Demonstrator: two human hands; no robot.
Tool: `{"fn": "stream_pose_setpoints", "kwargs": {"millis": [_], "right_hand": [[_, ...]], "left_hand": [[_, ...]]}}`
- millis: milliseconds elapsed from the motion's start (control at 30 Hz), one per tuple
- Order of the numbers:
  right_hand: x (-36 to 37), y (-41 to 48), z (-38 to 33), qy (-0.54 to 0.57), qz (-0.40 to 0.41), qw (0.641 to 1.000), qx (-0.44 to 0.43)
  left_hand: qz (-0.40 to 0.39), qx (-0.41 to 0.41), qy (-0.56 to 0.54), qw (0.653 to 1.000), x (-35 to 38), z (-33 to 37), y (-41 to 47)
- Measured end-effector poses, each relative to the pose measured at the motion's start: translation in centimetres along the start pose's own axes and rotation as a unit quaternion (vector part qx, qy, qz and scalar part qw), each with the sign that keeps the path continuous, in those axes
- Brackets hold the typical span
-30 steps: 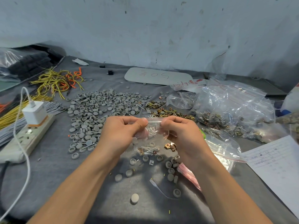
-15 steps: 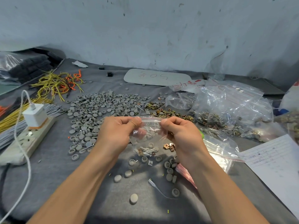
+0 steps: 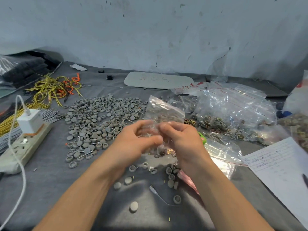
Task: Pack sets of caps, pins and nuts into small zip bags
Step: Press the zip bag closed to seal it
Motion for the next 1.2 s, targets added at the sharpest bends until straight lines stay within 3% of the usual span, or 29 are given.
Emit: {"fn": "stream_pose_setpoints", "kwargs": {"millis": [133, 300, 400, 533, 667, 800, 933, 1033, 1100, 1200], "right_hand": [[-2.5, -0.4, -1.5, 0.011, 0.045, 0.999, -0.019], [-6.7, -1.7, -2.1, -0.046, 0.104, 0.993, -0.014], [-10.4, -2.6, -3.0, -0.024, 0.171, 0.985, -0.018], [-17.8, -3.2, -4.6, 0.016, 0.301, 0.953, -0.021], [-23.0, -2.8, -5.9, 0.099, 0.38, 0.918, -0.05], [-24.9, -2.8, -5.5, -0.037, 0.478, 0.877, -0.004], [-23.6, -2.2, -6.0, -0.198, 0.424, 0.884, 0.008], [-20.0, -2.2, -5.9, -0.357, 0.301, 0.884, 0.011], [-16.7, -2.4, -4.1, -0.483, 0.2, 0.851, 0.039], [-13.0, -3.1, -0.2, -0.629, 0.071, 0.766, 0.11]], "left_hand": [[0.012, -0.017, -0.008, 1.0, 2.2, -0.2, 0.3], [0.102, 0.009, -0.025, 0.994, 4.8, 0.8, 2.4], [0.082, 0.016, -0.053, 0.995, 9.0, 1.6, 4.0], [0.031, 0.007, -0.131, 0.991, 16.3, 2.4, 6.6], [-0.005, -0.019, -0.147, 0.989, 23.6, 2.2, 10.3], [-0.019, -0.055, -0.074, 0.996, 27.2, -0.1, 13.2], [-0.015, 0.031, 0.056, 0.998, 25.6, 0.2, 13.5], [0.01, 0.067, 0.047, 0.997, 22.8, 0.6, 12.5], [0.023, 0.073, 0.042, 0.996, 20.5, 0.9, 11.8], [0.023, 0.076, 0.085, 0.993, 16.8, 1.7, 10.0]]}}
Point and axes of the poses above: each hand's wrist, its own y-axis towards the middle knuckle, its own x-axis out of the palm, z = x × y, the point moved 9 cm from there along y, towards the middle knuckle, and after that the axes turned 10 degrees about x, right-handed, at the moved point
